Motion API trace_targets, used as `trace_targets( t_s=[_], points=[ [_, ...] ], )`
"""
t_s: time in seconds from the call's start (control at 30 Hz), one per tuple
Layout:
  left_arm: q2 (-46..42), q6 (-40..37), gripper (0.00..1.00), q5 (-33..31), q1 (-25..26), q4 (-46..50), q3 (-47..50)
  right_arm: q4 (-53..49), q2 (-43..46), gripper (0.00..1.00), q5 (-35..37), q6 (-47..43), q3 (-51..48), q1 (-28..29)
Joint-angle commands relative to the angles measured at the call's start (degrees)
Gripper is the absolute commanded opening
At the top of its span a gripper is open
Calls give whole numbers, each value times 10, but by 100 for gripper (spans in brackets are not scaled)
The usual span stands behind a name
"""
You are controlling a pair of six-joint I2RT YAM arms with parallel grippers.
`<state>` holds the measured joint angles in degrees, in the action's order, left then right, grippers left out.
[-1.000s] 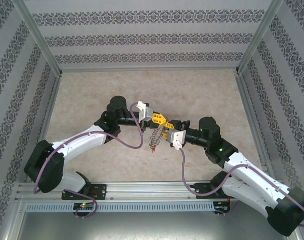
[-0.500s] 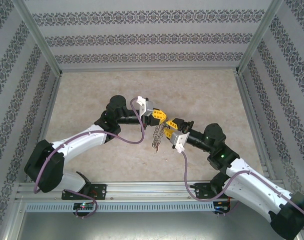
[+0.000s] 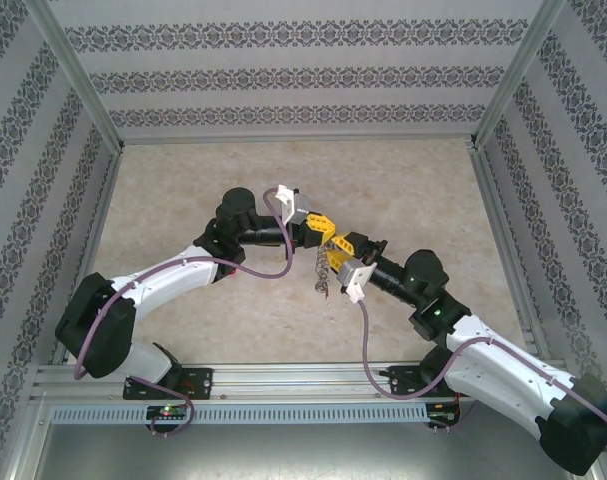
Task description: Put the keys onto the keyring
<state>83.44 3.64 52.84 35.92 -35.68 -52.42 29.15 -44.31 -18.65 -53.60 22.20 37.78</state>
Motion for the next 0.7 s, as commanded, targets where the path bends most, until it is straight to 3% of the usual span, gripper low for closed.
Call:
trace_targets(
  t_s=[0.0,0.2,0.67],
  points=[
    [-1,15,0,0,2,-54,-18,29,-3,27,2,17,5,9],
    [-3,17,0,-1,2,-59,-15,22,-7,21,9,18,3,8],
    [-8,18,0,0,2,-58,-13,24,-6,28,19,36,-11,-2]
  ],
)
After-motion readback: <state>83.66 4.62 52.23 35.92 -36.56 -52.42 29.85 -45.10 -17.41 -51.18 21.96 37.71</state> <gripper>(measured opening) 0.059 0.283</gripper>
